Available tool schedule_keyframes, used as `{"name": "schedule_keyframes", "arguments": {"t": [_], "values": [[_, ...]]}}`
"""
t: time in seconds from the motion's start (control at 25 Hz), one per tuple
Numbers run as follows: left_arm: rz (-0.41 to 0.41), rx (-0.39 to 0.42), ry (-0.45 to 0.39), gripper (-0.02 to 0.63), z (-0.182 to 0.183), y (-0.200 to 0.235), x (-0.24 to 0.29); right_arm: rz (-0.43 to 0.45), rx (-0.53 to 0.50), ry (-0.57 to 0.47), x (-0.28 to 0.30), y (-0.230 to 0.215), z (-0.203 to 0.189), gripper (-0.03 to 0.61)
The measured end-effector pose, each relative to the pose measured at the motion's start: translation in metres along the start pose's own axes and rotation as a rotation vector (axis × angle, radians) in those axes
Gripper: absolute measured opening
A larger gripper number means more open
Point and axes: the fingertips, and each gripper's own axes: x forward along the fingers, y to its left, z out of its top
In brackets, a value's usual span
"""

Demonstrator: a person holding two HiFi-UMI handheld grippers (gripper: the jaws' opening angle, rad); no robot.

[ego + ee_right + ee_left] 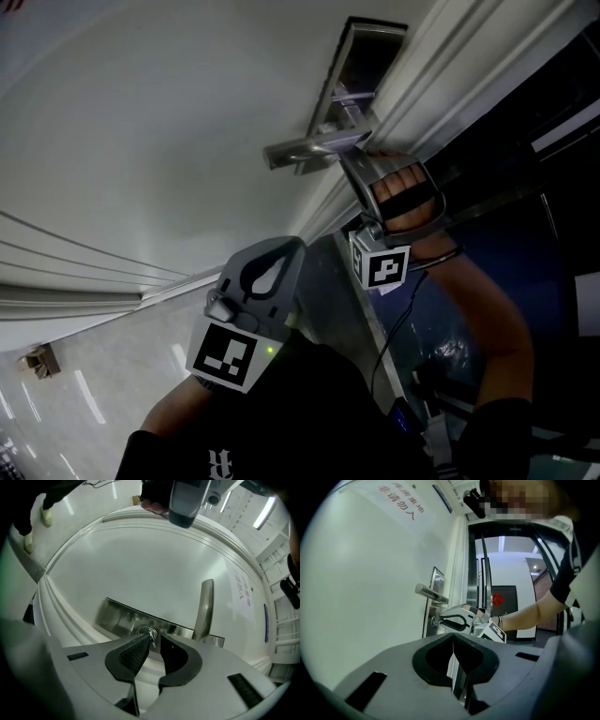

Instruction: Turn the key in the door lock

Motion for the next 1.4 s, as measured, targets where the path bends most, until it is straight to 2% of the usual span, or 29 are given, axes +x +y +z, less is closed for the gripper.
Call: {"name": "schedule_keyframes", "arguments": {"t": [0.52, 0.64, 0.88, 1.28, 1.4], "values": [[0.001, -0.003, 0.002, 0.008, -0.002, 0.003, -0.002, -0.006, -0.093, 0.058, 0.016, 0.005, 0.004, 0.038], [-0.001, -0.006, -0.003, 0.008, -0.001, 0.003, -0.003, 0.021, -0.053, 0.061, 0.016, 0.006, 0.003, 0.032], [-0.007, -0.007, -0.007, 0.008, 0.001, 0.003, -0.007, 0.053, 0.195, 0.097, 0.016, 0.004, 0.001, 0.028], [-0.017, -0.005, 0.0, 0.008, 0.0, 0.006, -0.007, 0.049, 0.735, 0.152, 0.017, -0.003, -0.004, 0.021], [-0.02, -0.003, 0.004, 0.008, 0.0, 0.007, -0.007, 0.045, 0.96, 0.16, 0.017, -0.005, -0.007, 0.02]]}}
